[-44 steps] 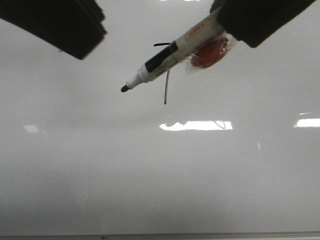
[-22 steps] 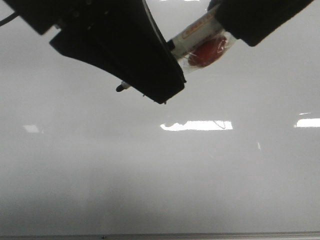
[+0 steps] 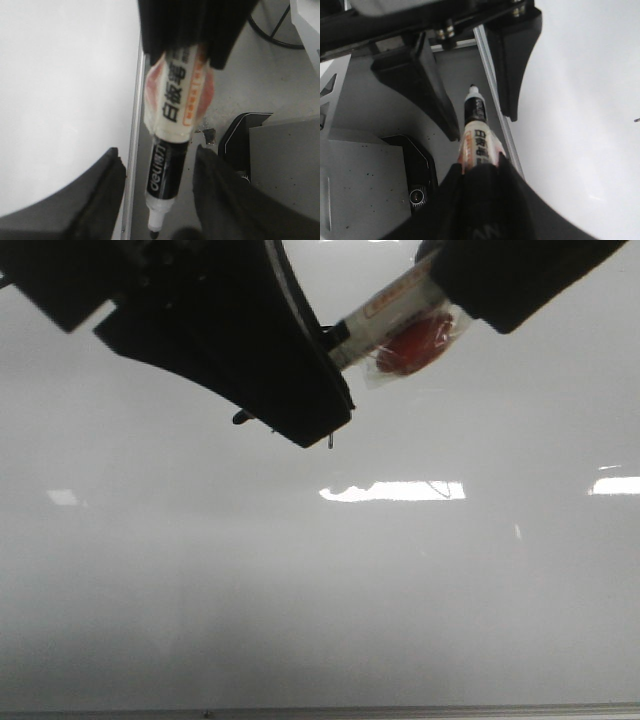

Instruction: Write number 7 on whiteboard

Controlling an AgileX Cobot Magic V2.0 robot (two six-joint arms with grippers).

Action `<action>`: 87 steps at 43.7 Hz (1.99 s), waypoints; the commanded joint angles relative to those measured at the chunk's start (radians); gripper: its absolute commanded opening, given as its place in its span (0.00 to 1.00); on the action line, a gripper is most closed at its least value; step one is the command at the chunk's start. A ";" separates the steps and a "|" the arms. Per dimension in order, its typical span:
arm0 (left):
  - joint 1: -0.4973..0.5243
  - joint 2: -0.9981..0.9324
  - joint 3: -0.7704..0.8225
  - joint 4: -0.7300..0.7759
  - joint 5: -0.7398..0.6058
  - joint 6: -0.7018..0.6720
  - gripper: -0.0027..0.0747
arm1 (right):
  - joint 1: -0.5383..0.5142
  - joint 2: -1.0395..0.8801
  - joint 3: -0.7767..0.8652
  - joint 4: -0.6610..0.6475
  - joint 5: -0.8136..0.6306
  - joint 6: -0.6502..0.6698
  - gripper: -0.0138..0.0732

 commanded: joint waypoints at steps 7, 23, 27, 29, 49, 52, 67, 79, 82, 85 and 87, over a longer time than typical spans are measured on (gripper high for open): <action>-0.004 -0.026 -0.038 -0.036 -0.045 -0.003 0.16 | 0.000 -0.021 -0.027 0.042 -0.026 -0.012 0.13; 0.009 -0.059 -0.038 0.095 -0.008 -0.132 0.06 | -0.035 -0.064 -0.051 -0.045 0.052 0.057 0.84; 0.037 -0.114 -0.038 0.250 0.013 -0.297 0.06 | -0.095 -0.118 -0.079 -0.132 0.104 0.205 0.87; 0.061 -0.142 -0.038 0.318 0.028 -0.391 0.06 | -0.131 -0.151 -0.085 -0.178 0.115 0.280 0.86; 0.505 -0.366 0.072 0.536 0.020 -0.813 0.06 | -0.269 -0.300 -0.072 -0.310 0.147 0.430 0.78; 0.586 -0.362 0.121 0.536 -0.071 -0.862 0.06 | -0.269 -0.300 -0.061 -0.310 0.137 0.430 0.78; 0.841 -0.166 0.194 0.452 -0.302 -0.963 0.06 | -0.269 -0.300 0.008 -0.310 0.103 0.430 0.78; 0.844 0.005 0.190 0.415 -0.448 -0.963 0.06 | -0.269 -0.300 0.008 -0.310 0.103 0.430 0.78; 0.844 0.038 0.190 0.385 -0.469 -0.963 0.06 | -0.269 -0.300 0.008 -0.310 0.103 0.430 0.78; 0.844 0.065 0.184 0.371 -0.471 -0.963 0.07 | -0.269 -0.300 0.008 -0.310 0.103 0.430 0.78; 0.844 0.080 0.176 0.369 -0.471 -0.963 0.09 | -0.269 -0.300 0.008 -0.310 0.103 0.430 0.78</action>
